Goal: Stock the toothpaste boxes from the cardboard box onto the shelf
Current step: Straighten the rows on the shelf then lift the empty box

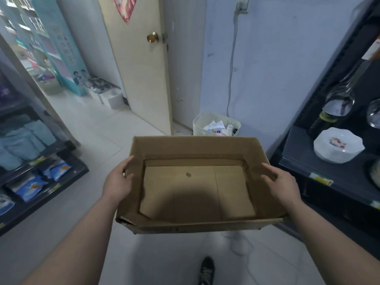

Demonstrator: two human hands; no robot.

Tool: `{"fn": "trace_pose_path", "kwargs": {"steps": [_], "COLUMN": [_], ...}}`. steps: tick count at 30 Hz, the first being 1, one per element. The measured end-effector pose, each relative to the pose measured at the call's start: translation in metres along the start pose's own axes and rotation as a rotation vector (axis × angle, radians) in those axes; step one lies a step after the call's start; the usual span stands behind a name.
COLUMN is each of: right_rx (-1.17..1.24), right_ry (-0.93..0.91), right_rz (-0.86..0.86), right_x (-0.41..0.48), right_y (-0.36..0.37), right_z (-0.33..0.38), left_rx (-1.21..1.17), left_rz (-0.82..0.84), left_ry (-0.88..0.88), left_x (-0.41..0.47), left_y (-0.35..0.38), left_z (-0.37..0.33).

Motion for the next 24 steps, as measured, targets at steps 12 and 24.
{"fn": "trace_pose_path", "kwargs": {"steps": [12,24], "right_rx": [-0.019,0.010], "right_ry": [0.000,0.143], "right_rz": [0.021,-0.046], "right_x": [0.196,0.344], "right_y": [-0.003,0.043], "right_z": [0.018,0.043], "left_rx": [0.032,0.130], "left_rz": [0.014,0.122], "left_ry": [0.008,0.101], "left_x": [0.179,0.392], "left_y": [0.089,0.157], "left_z": [-0.063,-0.099]}}
Point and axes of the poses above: each hand's wrist, its own x-axis towards the middle knuckle, its own y-axis out of the palm, z = x × y, the point moved 1 cm from there along x, towards the middle knuckle, and after that the axes turned 4 degrees about y, right-handed, at the moved point
